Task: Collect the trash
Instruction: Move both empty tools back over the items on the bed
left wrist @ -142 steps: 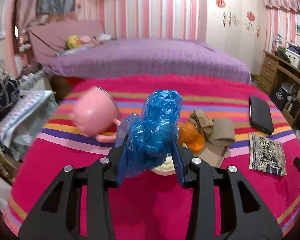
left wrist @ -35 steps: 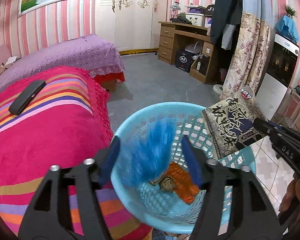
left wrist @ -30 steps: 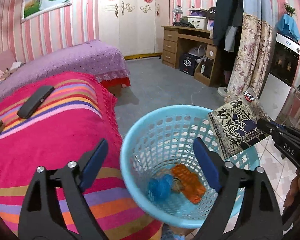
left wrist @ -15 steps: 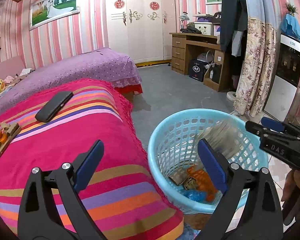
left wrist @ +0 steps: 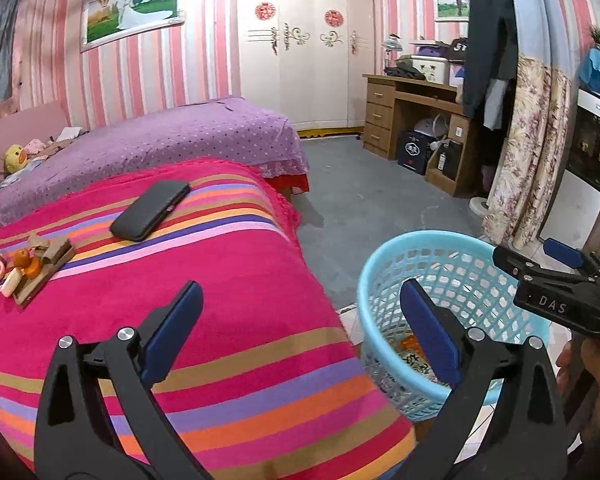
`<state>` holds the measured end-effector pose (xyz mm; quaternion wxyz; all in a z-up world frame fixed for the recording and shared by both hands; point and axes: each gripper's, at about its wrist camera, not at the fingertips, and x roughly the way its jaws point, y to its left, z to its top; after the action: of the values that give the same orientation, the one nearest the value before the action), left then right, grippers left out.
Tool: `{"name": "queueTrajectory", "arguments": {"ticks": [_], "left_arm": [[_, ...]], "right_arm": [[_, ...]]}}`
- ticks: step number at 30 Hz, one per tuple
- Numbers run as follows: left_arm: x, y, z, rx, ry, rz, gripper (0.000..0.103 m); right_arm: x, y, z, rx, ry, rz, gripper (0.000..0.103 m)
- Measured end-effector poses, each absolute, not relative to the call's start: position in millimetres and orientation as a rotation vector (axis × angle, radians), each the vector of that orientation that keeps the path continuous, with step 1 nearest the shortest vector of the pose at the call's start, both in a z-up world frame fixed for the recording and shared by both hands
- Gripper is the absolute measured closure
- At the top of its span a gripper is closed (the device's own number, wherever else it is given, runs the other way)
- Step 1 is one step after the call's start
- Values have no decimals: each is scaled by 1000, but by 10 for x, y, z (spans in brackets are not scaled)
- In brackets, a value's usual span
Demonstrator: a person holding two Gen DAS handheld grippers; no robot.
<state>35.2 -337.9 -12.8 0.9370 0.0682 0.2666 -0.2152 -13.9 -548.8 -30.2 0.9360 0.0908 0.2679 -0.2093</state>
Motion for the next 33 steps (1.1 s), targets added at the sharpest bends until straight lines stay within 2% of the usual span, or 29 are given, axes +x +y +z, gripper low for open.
{"name": "queueTrajectory", "arguments": {"ticks": [3,13,23,33], "left_arm": [[396,-3180,-93,129,548,-406,6],[690,-2284,-16,113,558,-263,6],[1065,-1221,-55,67,584,-145,6],[1360,-530,-103,38,612,-66,6]], "right_arm": [[-78,-5316,-220,171,527,-403,5],[222,-4630,-18,173,480,-277,5],[639,-3711,-101,121,495,-159,5],[976,-3107,-192,80,515,-109,5]]}}
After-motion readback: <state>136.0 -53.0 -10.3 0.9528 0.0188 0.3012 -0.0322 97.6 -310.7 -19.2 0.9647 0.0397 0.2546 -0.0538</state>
